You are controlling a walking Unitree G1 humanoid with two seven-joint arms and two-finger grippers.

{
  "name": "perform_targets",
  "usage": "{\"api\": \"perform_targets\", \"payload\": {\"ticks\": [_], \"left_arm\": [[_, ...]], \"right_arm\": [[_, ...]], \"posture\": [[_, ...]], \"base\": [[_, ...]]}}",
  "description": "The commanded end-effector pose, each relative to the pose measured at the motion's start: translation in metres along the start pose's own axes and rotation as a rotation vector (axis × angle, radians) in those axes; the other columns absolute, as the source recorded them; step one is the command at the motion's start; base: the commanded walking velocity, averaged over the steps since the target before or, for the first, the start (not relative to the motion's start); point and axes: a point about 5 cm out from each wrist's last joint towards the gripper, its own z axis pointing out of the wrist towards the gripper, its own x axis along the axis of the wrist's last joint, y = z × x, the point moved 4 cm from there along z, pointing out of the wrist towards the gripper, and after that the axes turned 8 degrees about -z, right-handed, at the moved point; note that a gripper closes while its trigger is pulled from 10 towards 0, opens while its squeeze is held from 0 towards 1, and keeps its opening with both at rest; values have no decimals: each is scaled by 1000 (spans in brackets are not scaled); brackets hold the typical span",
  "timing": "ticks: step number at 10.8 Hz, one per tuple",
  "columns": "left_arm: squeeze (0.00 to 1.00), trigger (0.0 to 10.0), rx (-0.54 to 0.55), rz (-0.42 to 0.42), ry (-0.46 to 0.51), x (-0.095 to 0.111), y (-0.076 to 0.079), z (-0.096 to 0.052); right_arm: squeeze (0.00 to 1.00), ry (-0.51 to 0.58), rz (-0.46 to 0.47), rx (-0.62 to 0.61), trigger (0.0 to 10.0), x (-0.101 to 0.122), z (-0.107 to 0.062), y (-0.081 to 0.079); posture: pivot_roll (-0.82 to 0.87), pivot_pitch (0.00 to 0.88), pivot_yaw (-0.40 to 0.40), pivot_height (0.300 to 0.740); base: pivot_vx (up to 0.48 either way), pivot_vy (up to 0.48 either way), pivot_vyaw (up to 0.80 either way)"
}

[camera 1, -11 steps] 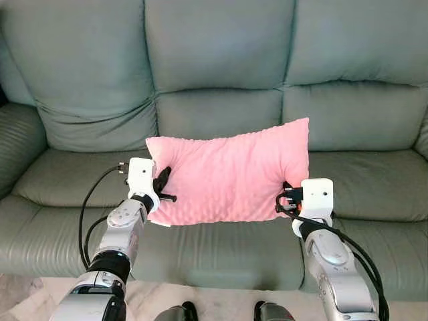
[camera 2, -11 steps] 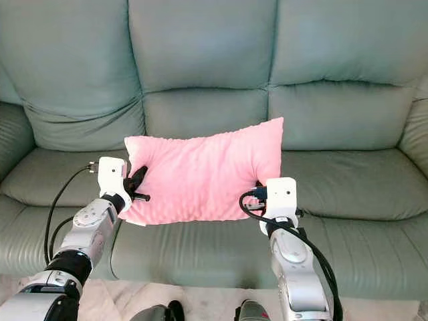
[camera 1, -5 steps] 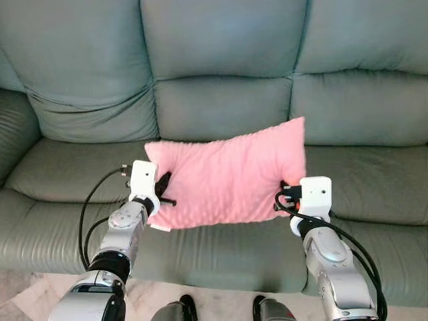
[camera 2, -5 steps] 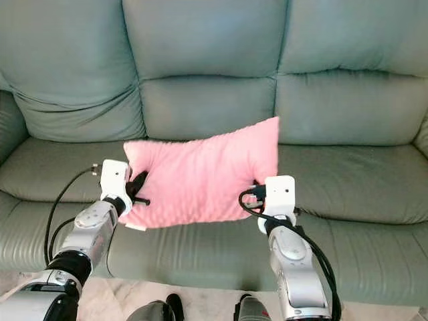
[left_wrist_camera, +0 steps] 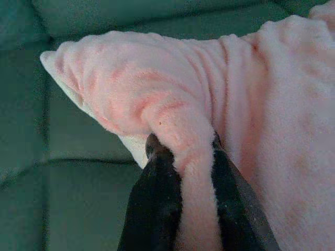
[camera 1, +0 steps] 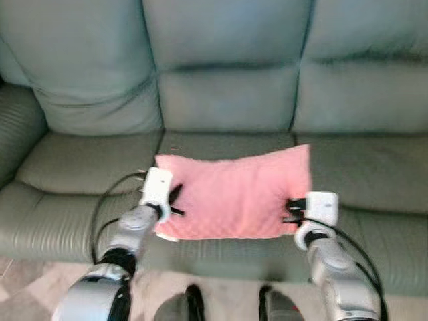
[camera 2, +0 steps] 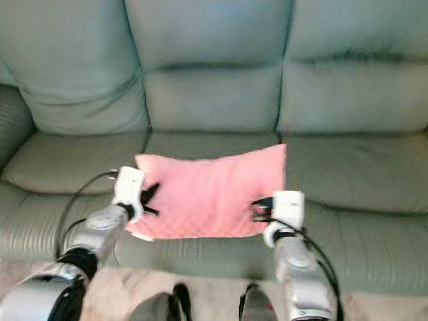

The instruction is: Move the pillow to the sofa

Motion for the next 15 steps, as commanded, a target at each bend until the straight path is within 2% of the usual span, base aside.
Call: {"api": "perform_targets", "payload": {"ticks": [1, 2, 4, 6, 9, 10, 11, 12, 15], "left_arm": [[0, 10000, 1, -8, -21, -3, -1, 0], [0, 10000, 5, -25, -20, -1, 2, 2], [0, 10000, -10, -29, 38, 20, 17, 13], [0, 10000, 65, -24, 87, 38, 7, 15], [0, 10000, 119, -59, 132, 45, -1, 13], [106, 10000, 140, -71, 162, 53, -3, 14], [1000, 10000, 173, -92, 188, 60, -8, 13], [1000, 10000, 177, -80, 190, 61, -8, 14], [1000, 10000, 212, -96, 192, 54, -12, 11]], "right_arm": [[0, -3, 45, -31, 10000, -5, 0, 7], [0, 12, 56, -43, 10000, -4, 1, 12], [0, 56, 69, -23, 10000, 2, 7, 15], [0, 106, 70, 15, 10000, 14, 11, 10], [0, 179, 34, 96, 10000, 27, 12, -9], [0, 191, 32, 109, 10000, 31, 13, -14], [863, 199, 44, 112, 10000, 33, 13, -16], [1000, 198, 48, 130, 10000, 31, 12, -19], [1000, 166, 39, 151, 10000, 16, 7, -26]], "posture": [[-250, 377, 148, 740], [-262, 403, 156, 740], [-269, 440, 155, 740], [-277, 463, 145, 740], [-267, 477, 135, 740], [-272, 480, 133, 740], [-276, 484, 128, 740], [-274, 487, 124, 740], [-271, 493, 112, 740]], "base": [[0, 0, 0], [0, 0, 0], [0, 0, 0], [0, 0, 0], [0, 0, 0], [0, 0, 0], [0, 0, 0], [0, 0, 0], [0, 0, 0]]}}
